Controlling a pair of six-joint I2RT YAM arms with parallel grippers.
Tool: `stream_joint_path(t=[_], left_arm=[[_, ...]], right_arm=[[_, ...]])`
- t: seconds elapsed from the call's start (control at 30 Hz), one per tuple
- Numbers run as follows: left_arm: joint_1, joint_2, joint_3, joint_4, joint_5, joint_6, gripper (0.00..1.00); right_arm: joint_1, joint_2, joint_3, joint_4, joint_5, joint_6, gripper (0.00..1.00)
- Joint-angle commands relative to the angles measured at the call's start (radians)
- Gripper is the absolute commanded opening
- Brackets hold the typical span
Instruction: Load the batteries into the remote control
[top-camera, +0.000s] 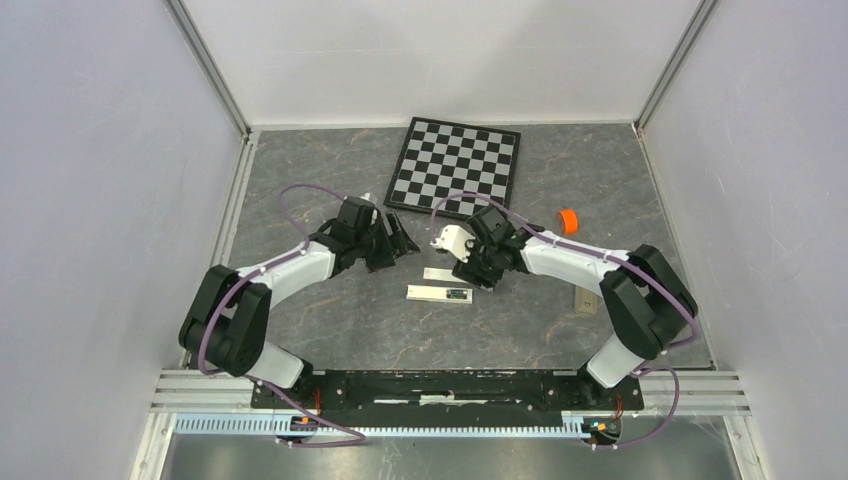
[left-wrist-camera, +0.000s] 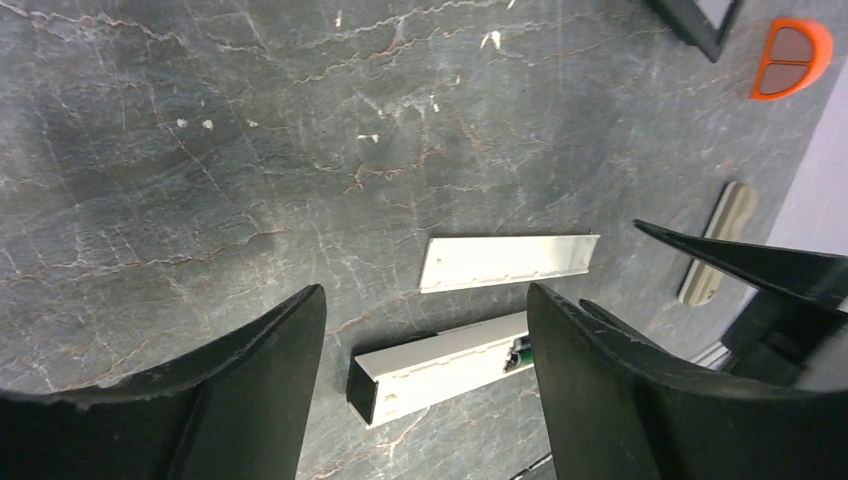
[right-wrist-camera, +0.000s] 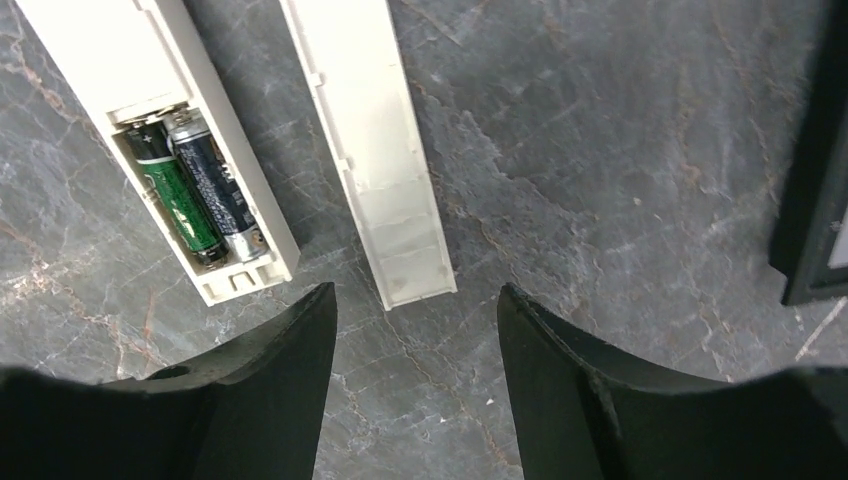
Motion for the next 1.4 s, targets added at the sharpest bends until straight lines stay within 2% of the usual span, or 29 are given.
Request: stream_joint_path(t=[0.0, 0.2, 0.47, 0.53, 0.63, 0.8, 1.1, 1.37], left_arm=[[0.01, -0.073, -0.012, -0.009, -0.016, 0.042, 0.83], [0.022, -0.141, -0.033, -0.03, -0.061, 0.053, 0.9], [0.055, -0.21, -0.06, -0.053, -0.093, 0.056, 0.93], [0.058, -0.218, -0.062, -0.058, -0.093, 0.059, 0.93], [0.058, -0.228, -0.064, -0.064, -0.093, 0.06, 0.93], [0.059, -0.229, -0.064, -0.069, -0.068, 0.069, 0.91], [0.056, -0.143, -0.067, 0.015, 0.048, 0.045, 0.88], [0.051, -0.045, -0.027, 0.056, 0.098, 0.027, 0.85]], right_arm=[[0.004, 0.056, 0.084, -0.103, -0.056, -0.108, 0.64], [0.0, 0.135, 0.154, -0.147, -0.044, -0.134, 0.63], [-0.021, 0.263, 0.262, -0.265, -0.048, -0.163, 0.58], [-0.022, 0.29, 0.277, -0.291, -0.044, -0.164, 0.54], [-0.022, 0.317, 0.284, -0.314, -0.041, -0.162, 0.43], [-0.022, 0.316, 0.268, -0.306, -0.05, -0.158, 0.31], [-0.031, 0.266, 0.274, -0.268, -0.087, -0.148, 0.28], [-0.044, 0.197, 0.239, -0.222, -0.125, -0.115, 0.28]])
